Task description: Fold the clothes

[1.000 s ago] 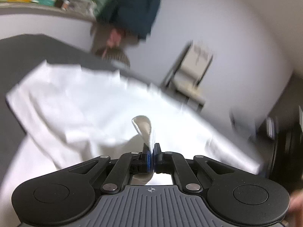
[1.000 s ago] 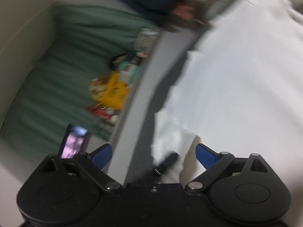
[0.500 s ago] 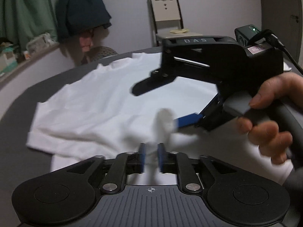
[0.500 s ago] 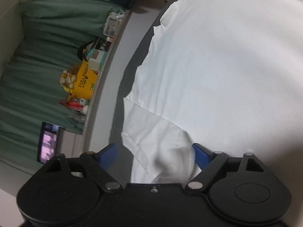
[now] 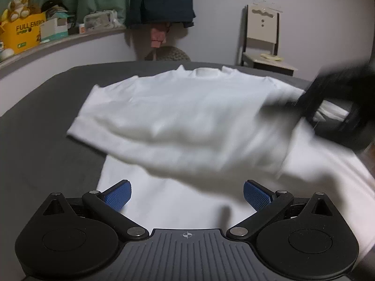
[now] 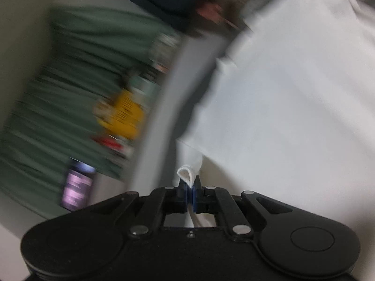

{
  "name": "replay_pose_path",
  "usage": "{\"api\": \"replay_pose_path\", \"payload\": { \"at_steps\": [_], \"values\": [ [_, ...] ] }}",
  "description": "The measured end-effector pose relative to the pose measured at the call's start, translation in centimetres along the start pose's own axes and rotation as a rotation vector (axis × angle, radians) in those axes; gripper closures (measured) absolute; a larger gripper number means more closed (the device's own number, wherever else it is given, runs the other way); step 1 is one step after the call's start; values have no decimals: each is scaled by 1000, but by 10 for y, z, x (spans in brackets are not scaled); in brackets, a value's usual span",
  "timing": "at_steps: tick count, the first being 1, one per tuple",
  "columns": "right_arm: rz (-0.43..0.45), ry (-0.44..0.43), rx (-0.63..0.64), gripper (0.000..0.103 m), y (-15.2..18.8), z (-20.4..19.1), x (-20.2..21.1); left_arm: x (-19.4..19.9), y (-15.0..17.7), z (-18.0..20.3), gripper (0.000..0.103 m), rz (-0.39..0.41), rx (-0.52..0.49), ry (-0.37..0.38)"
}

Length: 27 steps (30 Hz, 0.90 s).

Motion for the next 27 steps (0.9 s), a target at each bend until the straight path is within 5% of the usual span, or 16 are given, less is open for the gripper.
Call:
{"api": "replay_pose_path", "payload": {
  "at_steps": [5, 17, 19, 27],
  "values": [
    [149, 20, 89, 99, -39, -25, 58, -8, 2, 10, 0, 49, -88, -48],
    [486, 305, -179, 98, -58, 55, 146, 3, 6, 25, 0, 97, -169, -64],
    [463, 262, -212, 98, -55, 53, 139, -1, 1, 25, 0, 101, -146, -38],
    [325, -206, -152, 98, -72, -32, 94, -29, -27, 40, 0, 150, -139, 37]
  ]
}}
Point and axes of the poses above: each gripper's, at about its wrist camera, not at the fingertips, and x roughly against the way its jaws point, z to its right, y to its underside, the point moved 6 cm from there along -x, roughly the way its jaws point, and after that the axes turned 15 degrees about -y, right-handed, at the moved point
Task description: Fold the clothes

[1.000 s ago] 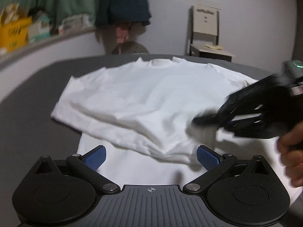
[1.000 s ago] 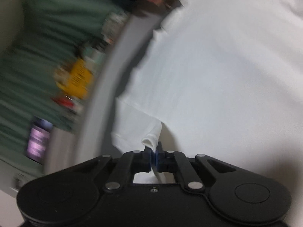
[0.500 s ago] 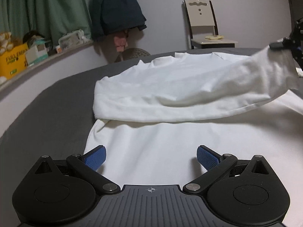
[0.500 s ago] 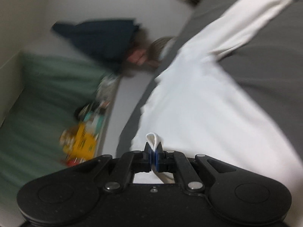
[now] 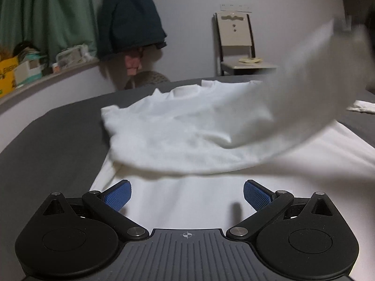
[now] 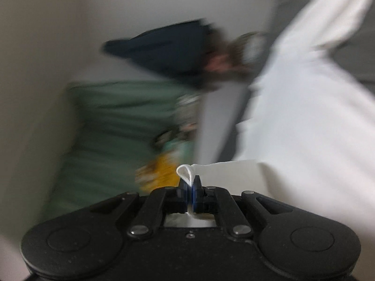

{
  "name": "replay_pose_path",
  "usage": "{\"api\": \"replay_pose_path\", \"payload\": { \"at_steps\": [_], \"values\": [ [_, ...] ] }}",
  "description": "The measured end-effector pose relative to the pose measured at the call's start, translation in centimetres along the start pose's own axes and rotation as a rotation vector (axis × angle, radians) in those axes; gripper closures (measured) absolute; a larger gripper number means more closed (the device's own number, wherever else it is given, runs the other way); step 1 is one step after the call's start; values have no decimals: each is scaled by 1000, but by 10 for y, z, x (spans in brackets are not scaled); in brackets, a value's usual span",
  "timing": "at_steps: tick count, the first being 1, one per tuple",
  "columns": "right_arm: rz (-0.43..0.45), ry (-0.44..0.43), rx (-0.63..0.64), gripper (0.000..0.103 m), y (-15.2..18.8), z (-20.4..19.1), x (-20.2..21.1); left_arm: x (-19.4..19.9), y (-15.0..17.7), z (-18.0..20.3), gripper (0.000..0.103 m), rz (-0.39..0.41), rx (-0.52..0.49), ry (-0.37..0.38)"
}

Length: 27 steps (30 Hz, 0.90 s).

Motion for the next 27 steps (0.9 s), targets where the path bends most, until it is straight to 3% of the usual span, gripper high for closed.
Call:
{"api": "replay_pose_path", "payload": {
  "at_steps": [2, 5, 10, 15, 20, 27],
  "values": [
    [-68, -80, 31, 98, 2, -32, -6, -12, 0, -2, 0, -21, 20, 1],
    [-74, -144, 74, 98, -5, -67, -7, -30, 2, -6, 0, -74, 60, 38],
    [-66, -123, 42, 98, -2, -83, -2, -56, -7, -5, 0, -81, 90, 137],
    [-38, -15, 48, 98, -4, -78, 12, -83, -19, -17, 0, -88, 232, 192],
    [24, 133, 76, 98, -14, -54, 36, -87, -8, -50, 0, -100, 399, 228],
    [67, 370, -5, 98, 6, 25, 70, -94, 5, -106, 0, -132, 513, 159]
  ]
}}
Point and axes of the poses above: each gripper's, at about its wrist camera, not at the fingertips, and x roughly against the way its jaws point, z to its right, y to its underside, the point moved 6 cm from there along -x, roughly the way its jaws point, and after that the axes turned 15 degrees about -y, right-handed, at the moved point
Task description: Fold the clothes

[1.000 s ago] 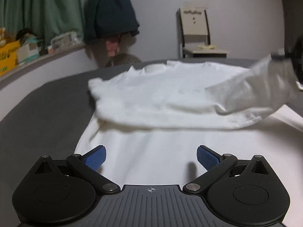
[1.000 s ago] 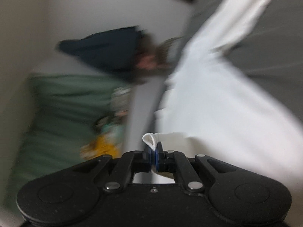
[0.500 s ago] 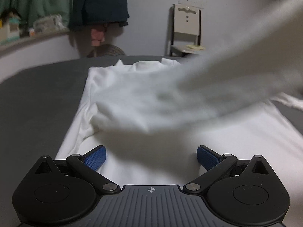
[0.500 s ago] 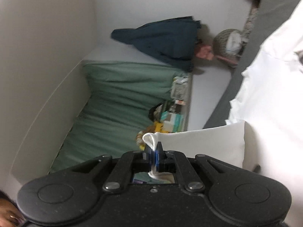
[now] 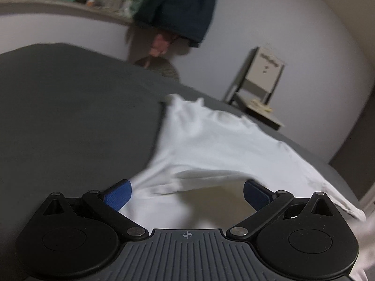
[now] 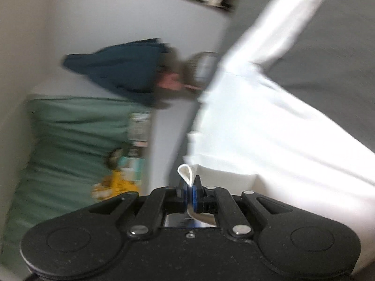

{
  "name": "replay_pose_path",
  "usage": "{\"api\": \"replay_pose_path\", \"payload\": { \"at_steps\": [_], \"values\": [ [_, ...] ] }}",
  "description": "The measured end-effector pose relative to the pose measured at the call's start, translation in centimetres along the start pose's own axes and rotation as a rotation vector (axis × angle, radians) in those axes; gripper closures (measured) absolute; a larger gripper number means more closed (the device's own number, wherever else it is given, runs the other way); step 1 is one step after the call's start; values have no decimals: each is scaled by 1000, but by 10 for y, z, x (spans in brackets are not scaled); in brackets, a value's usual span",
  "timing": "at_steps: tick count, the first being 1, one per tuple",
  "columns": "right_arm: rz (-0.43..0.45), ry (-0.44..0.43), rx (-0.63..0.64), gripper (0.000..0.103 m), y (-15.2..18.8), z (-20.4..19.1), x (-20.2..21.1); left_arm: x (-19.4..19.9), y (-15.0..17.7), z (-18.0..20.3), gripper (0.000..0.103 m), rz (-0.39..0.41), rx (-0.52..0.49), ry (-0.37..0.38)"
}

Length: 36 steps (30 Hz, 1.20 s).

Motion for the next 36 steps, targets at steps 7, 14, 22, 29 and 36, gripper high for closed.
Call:
{"api": "replay_pose_path", "payload": {
  "at_steps": [7, 14, 22, 29, 36],
  "values": [
    [-11, 372, 33, 82, 2, 59, 15, 20, -8, -16, 0, -30, 189, 101],
    [-146, 448, 507, 49, -6, -20, -34, 58, 0, 2, 0, -13, 196, 173],
    [-517, 179, 636, 53, 42, -46, -278, 5, 2, 17, 1, -104, 490, 353],
    [-718, 294, 767, 58, 45, -5, -428, -25, -2, 4, 1, -86, 538, 333],
    [-788, 365, 913, 59, 62, 13, -452, -39, -1, 0, 7, -77, 566, 361]
  ]
}}
Point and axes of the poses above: each gripper's, at about its wrist camera, not at the fingertips, and x roughly against the way its jaws point, z to its right, y to its underside, the point moved 6 cm from there along -x, roughly the way its jaws point, and after that the axes turned 15 degrees about -y, right-handed, at the moved point
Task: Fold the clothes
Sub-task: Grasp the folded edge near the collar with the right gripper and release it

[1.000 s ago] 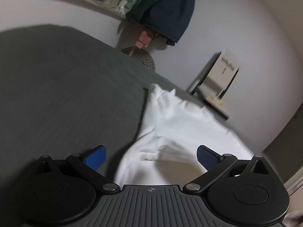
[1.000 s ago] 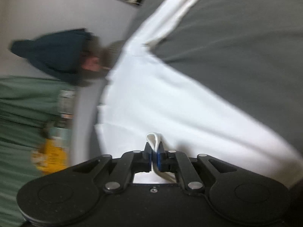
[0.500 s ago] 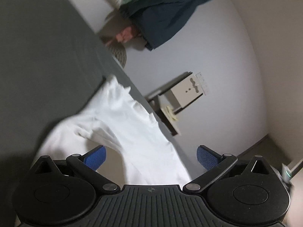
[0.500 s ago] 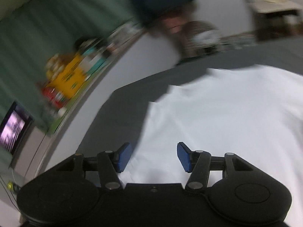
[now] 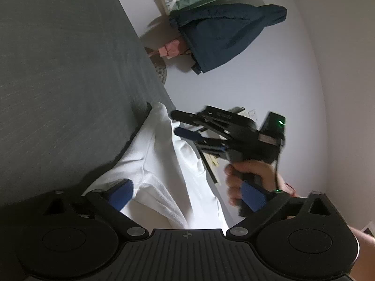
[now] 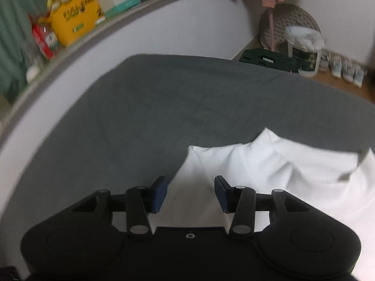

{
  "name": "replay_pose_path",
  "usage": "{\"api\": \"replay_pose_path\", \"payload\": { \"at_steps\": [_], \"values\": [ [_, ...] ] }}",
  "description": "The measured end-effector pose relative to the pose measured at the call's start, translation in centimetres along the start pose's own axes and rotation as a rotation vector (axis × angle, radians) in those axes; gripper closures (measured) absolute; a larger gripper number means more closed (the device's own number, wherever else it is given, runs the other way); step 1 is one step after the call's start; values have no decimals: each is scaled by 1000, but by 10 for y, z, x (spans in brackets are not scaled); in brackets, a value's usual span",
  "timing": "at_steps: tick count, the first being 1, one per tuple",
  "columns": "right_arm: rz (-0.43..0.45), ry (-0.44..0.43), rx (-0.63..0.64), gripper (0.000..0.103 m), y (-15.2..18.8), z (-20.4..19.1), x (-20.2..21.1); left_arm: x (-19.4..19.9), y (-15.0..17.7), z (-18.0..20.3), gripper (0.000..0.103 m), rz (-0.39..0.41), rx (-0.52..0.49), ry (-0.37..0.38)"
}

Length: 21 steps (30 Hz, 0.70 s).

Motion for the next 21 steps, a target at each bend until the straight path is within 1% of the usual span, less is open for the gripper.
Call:
{"api": "replay_pose_path", "payload": {
  "at_steps": [1, 2, 3, 4, 6, 7, 8, 10, 12, 15, 16, 19, 20, 21],
  "values": [
    [-4, 25, 6, 60, -1, 3, -2, 1, 2, 2, 8, -4, -22, -4],
    [-18, 36, 7, 67, 1, 6, -5, 0, 5, 4, 15, -13, -45, -18],
    [-30, 35, 5, 79, 3, 8, -8, -1, 8, 6, 24, -20, -71, -39],
    [-33, 22, 6, 85, 4, 6, -8, -2, 11, 8, 25, -27, -98, -62],
    [-37, -6, 9, 95, 6, 4, -10, 0, 13, 8, 31, -14, -141, -114],
    [-27, -17, 12, 97, 6, 1, -9, 2, 14, 7, 32, -5, -161, -141],
    [-16, -36, 10, 98, 4, -2, -8, 3, 13, 7, 36, 13, -168, -168],
    [4, -50, 19, 99, -2, -8, -8, 7, 10, 4, 36, 56, -176, -224],
    [26, -64, 34, 99, -9, -15, -7, 10, 8, 3, 36, 90, -162, -252],
    [46, -68, 15, 99, -16, -21, -14, 17, 3, 3, 36, 154, -174, -314],
    [46, -58, 3, 99, -17, -21, -19, 17, 3, 4, 36, 158, -179, -323],
    [-10, 35, 5, 97, -10, -17, -39, 16, 1, 6, 36, 155, -195, -339],
    [-25, 66, 11, 91, -8, -17, -44, 23, 0, 5, 36, 154, -199, -342],
    [-19, 77, 11, 85, -8, -18, -45, 25, -1, 6, 36, 153, -203, -345]
  ]
}}
Point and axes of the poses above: each gripper's, at about its wrist camera, not at the fingertips, and x roughly against the way its jaws point, z to its right, y to its underside, the point moved 6 cm from there along -x, roughly the way its jaws point, and after that the axes turned 15 degrees about -y, right-handed, at the moved point
